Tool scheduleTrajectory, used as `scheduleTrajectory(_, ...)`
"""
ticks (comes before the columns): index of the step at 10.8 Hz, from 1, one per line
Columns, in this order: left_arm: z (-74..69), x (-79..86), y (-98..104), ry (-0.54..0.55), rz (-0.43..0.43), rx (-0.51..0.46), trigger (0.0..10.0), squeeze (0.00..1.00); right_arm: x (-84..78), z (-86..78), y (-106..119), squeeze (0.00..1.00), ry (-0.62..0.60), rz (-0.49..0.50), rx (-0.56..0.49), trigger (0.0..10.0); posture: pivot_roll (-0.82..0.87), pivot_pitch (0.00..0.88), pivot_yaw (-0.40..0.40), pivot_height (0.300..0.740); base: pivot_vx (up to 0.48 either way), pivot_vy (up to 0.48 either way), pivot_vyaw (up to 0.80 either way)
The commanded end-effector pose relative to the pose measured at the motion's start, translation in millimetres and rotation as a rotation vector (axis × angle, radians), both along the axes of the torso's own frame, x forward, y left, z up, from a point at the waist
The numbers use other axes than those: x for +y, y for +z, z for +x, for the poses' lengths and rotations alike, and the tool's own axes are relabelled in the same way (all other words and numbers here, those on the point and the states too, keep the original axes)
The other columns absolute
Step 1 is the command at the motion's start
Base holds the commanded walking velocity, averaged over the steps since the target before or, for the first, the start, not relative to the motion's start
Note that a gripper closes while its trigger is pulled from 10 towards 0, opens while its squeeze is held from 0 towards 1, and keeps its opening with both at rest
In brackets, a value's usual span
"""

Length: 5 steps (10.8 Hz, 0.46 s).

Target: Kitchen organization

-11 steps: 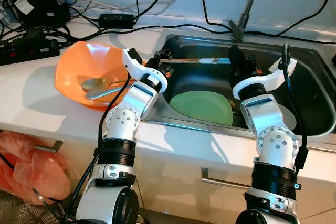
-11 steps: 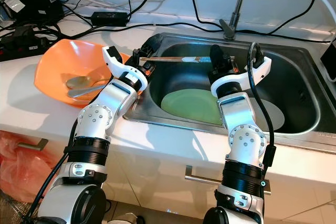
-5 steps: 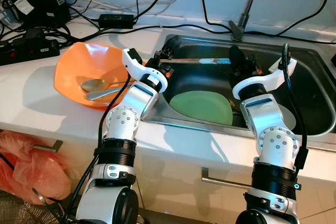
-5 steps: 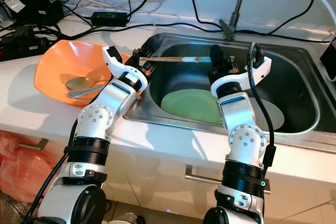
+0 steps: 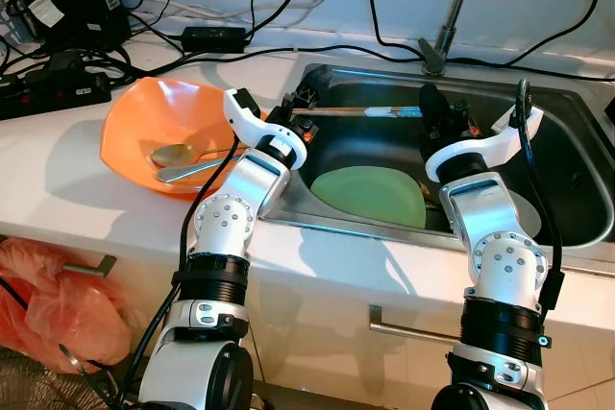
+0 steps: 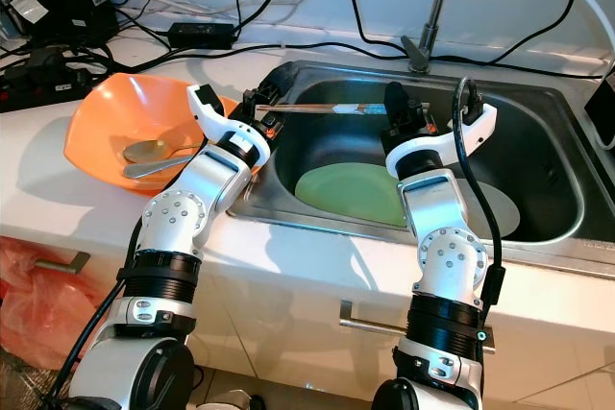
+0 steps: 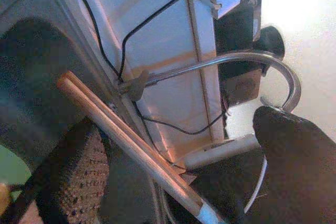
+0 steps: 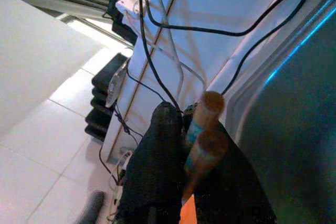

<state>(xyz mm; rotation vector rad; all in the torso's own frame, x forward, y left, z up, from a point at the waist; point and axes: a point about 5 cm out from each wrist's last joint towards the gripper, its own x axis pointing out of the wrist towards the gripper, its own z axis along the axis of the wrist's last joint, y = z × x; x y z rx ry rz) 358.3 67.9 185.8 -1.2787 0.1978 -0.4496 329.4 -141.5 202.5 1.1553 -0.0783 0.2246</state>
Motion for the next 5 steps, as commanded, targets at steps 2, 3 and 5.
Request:
scheduleTrajectory(2,-14.6,-52.5,16.0,-0.099,-0.161,-0.027,10.0,1.00,-2.1,0.5,-7.5,0.00,-0.014,-0.034,0.049,0.0,0.10,0.015,0.048,0.740,0.000,0.000,0.00)
scheduleTrajectory(3,-14.6,-52.5,16.0,-0.099,-0.161,-0.027,10.0,1.00,-2.1,0.5,-7.5,0.00,-0.014,-0.034,0.049,0.0,0.10,0.015,0.048,0.740,0.000,0.000,0.00)
scheduleTrajectory(5,-14.3,-52.6,15.8,-0.099,-0.159,-0.025,10.0,1.00,-2.1,0.5,-7.8,0.00,-0.015,-0.023,0.053,0.0,0.10,0.000,0.000,0.740,0.000,0.000,0.00)
